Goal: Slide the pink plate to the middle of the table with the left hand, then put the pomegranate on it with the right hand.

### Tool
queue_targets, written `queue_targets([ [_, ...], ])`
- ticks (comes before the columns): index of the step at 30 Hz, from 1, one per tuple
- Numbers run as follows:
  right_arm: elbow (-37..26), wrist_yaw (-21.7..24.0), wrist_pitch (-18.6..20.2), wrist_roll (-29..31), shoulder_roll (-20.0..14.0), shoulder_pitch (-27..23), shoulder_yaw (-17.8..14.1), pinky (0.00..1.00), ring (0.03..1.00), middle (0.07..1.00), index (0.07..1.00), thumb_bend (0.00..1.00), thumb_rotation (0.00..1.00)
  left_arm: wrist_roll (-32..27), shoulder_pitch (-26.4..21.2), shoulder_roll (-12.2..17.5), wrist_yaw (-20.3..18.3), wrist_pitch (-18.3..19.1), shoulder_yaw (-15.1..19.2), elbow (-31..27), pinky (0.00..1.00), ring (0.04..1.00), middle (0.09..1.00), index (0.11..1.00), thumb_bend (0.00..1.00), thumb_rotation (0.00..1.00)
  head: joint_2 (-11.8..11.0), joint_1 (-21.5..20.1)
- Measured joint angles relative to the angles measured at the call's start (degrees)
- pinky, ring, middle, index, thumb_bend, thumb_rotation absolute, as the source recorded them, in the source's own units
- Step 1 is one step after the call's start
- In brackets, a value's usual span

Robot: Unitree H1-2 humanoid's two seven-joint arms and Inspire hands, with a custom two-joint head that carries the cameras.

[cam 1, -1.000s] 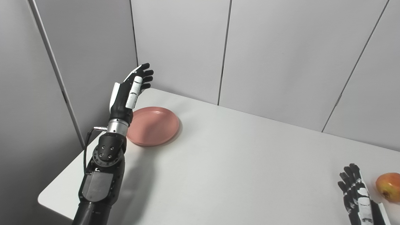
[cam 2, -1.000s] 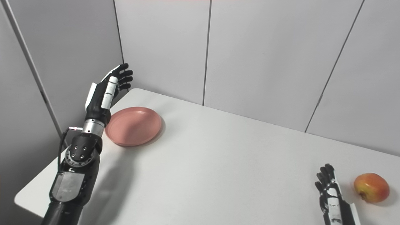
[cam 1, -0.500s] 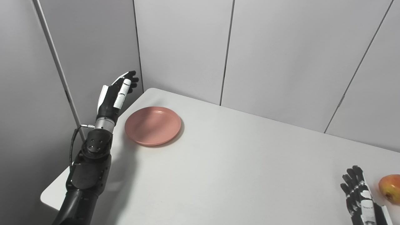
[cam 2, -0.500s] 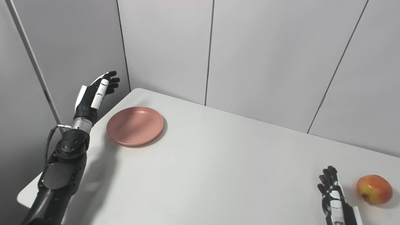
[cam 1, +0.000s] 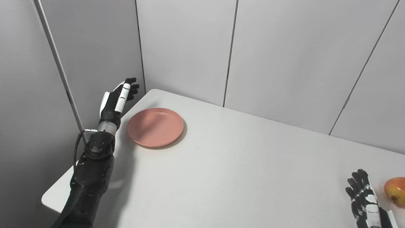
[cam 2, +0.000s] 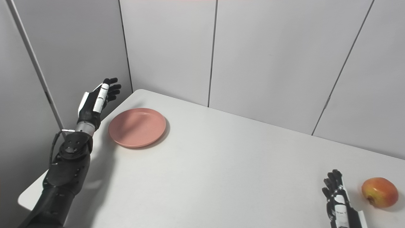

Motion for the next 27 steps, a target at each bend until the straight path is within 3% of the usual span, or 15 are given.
queue_targets([
  [4, -0.1, 0.0, 0.0, 0.2, 0.0, 0.0, 0.0, 1.0, 1.0, 1.0, 1.0, 0.46, 1.0, -1.9, -1.8, -0.6, -0.3, -1.9, 0.2, 4.4, 0.82, 0.829, 0.815, 0.805, 0.58, 1.0, 0.2, 0.1],
  [13, -1.0, -0.1, 0.8, 0.2, 0.0, 0.7, 0.0, 1.0, 1.0, 1.0, 1.0, 0.47, 1.0, -1.7, -2.5, -0.9, -1.1, -5.8, -0.8, 10.0, 0.83, 0.844, 0.832, 0.823, 0.6, 1.0, 0.5, 0.4],
  [27, -1.2, -0.1, 1.2, 0.3, 0.0, 0.8, 0.0, 1.0, 1.0, 1.0, 1.0, 0.48, 1.0, -1.6, -2.5, -0.9, -1.1, -9.2, -2.1, 13.8, 0.85, 0.849, 0.834, 0.822, 0.6, 1.0, 0.4, 0.9],
])
